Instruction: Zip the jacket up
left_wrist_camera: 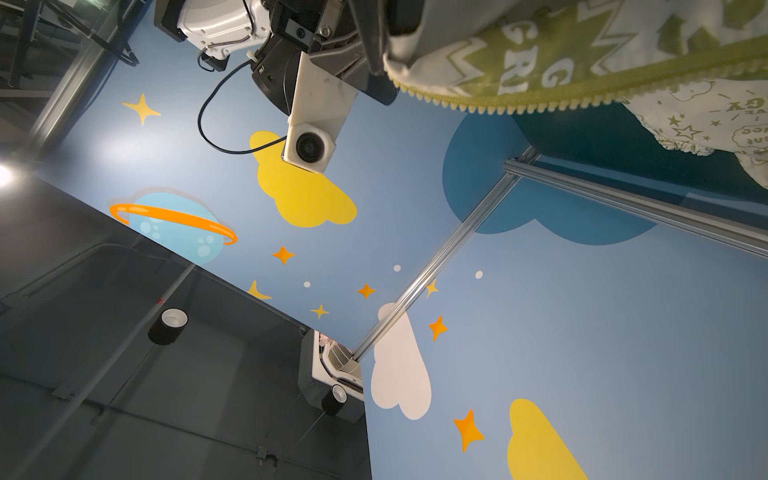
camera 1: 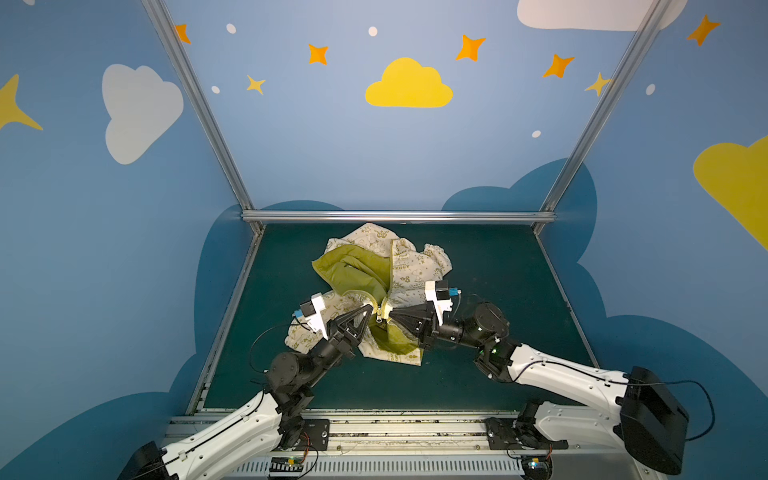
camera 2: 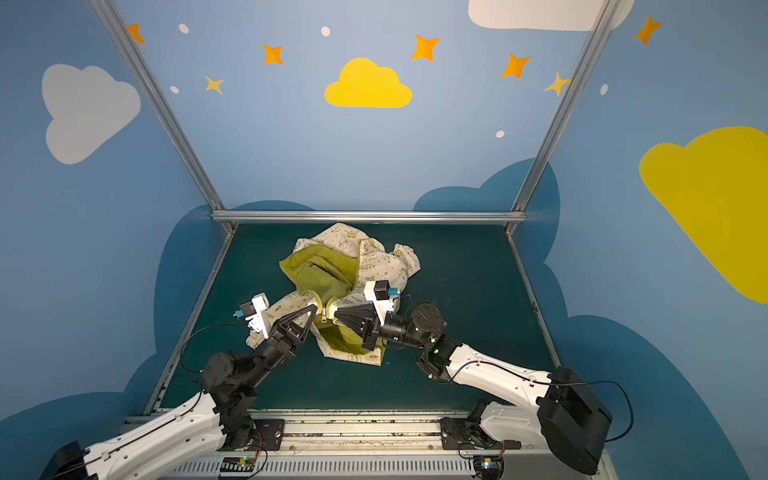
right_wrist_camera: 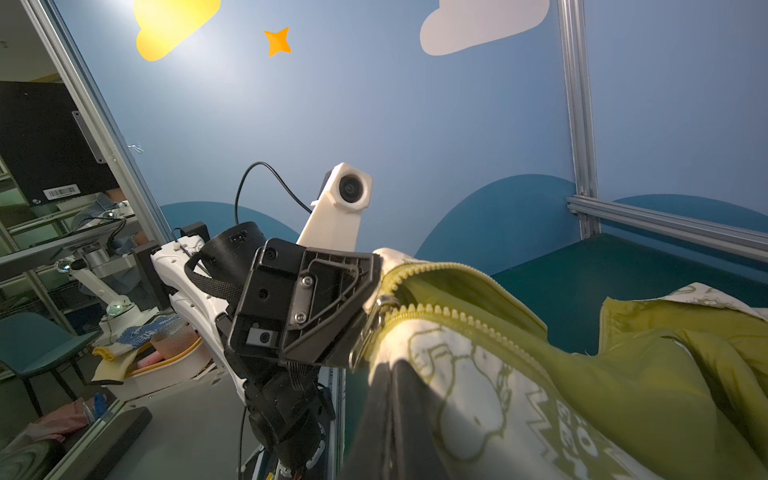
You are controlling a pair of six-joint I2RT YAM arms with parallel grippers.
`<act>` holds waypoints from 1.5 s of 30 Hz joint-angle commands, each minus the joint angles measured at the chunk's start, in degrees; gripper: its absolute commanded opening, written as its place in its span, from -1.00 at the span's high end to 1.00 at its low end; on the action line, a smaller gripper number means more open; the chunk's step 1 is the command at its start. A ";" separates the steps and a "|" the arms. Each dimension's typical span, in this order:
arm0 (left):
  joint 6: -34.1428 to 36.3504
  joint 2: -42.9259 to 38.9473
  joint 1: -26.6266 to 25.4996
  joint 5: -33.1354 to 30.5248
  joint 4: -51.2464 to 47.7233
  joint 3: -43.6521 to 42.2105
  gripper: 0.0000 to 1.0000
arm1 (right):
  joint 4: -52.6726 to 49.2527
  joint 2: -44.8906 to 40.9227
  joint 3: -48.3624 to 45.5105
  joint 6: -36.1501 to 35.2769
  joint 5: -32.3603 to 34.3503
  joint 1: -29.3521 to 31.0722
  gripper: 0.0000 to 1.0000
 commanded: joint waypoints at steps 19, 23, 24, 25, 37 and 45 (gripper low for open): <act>0.47 -2.29 0.12 -3.71 -1.85 -0.78 0.94 | 11.97 3.06 2.31 2.67 4.15 0.20 1.00; 0.52 -3.07 0.14 -5.08 -1.49 -1.00 0.94 | 11.88 3.32 2.20 2.25 5.13 1.16 1.00; 0.72 -3.22 0.08 -4.61 -1.86 -0.58 0.94 | 11.79 3.78 2.39 2.14 5.02 1.17 1.00; 0.80 -3.35 0.12 -4.17 -2.53 -0.12 0.94 | 11.87 4.24 2.65 2.06 4.94 1.19 1.00; -0.25 -4.33 0.10 -3.84 -2.93 -0.44 0.94 | 15.03 7.98 3.38 2.88 6.31 2.41 1.00; -1.03 -4.08 0.13 -6.29 -3.80 -1.05 0.94 | 20.32 7.59 2.13 1.37 12.42 3.72 1.00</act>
